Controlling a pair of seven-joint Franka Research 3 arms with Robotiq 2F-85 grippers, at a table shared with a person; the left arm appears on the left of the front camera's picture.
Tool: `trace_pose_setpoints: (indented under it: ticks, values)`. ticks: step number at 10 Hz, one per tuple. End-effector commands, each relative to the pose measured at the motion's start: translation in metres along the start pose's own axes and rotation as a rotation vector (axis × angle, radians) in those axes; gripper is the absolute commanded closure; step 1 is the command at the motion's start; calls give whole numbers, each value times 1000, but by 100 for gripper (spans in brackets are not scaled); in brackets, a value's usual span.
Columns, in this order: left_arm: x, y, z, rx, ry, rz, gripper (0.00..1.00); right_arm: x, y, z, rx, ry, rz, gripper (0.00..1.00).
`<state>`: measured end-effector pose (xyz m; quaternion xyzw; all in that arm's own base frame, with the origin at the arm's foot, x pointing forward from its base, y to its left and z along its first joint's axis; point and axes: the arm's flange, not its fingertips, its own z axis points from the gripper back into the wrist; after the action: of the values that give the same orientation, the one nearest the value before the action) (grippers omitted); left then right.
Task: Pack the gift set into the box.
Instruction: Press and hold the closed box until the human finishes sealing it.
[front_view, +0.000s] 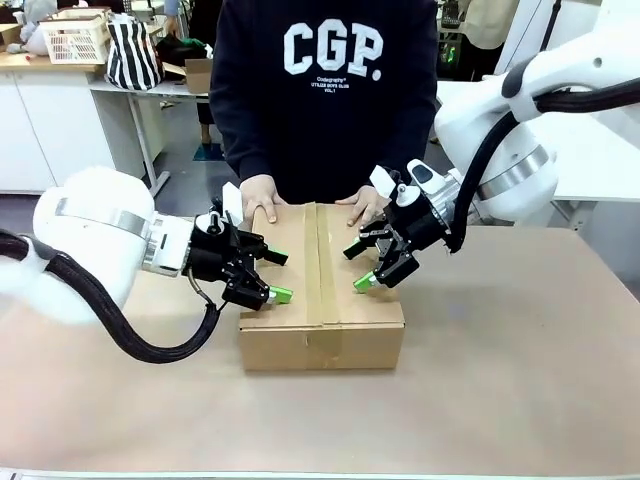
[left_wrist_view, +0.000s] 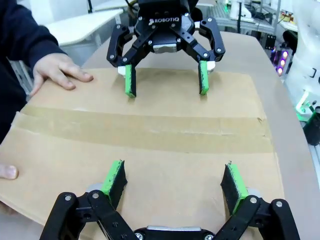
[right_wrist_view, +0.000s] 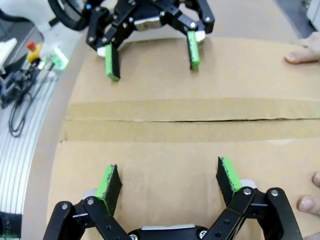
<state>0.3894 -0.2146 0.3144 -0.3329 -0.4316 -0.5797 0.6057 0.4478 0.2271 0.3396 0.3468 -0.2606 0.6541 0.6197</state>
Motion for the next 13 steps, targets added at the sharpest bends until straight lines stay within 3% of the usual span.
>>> trace_pose_setpoints:
  ticks: [1,13]
  values:
    - [0,-2,1,6,-18,-38,0,0,0,0,0,0,13,0]
    - [0,-2,1,6,-18,-38,0,0,0,0,0,0,13,0]
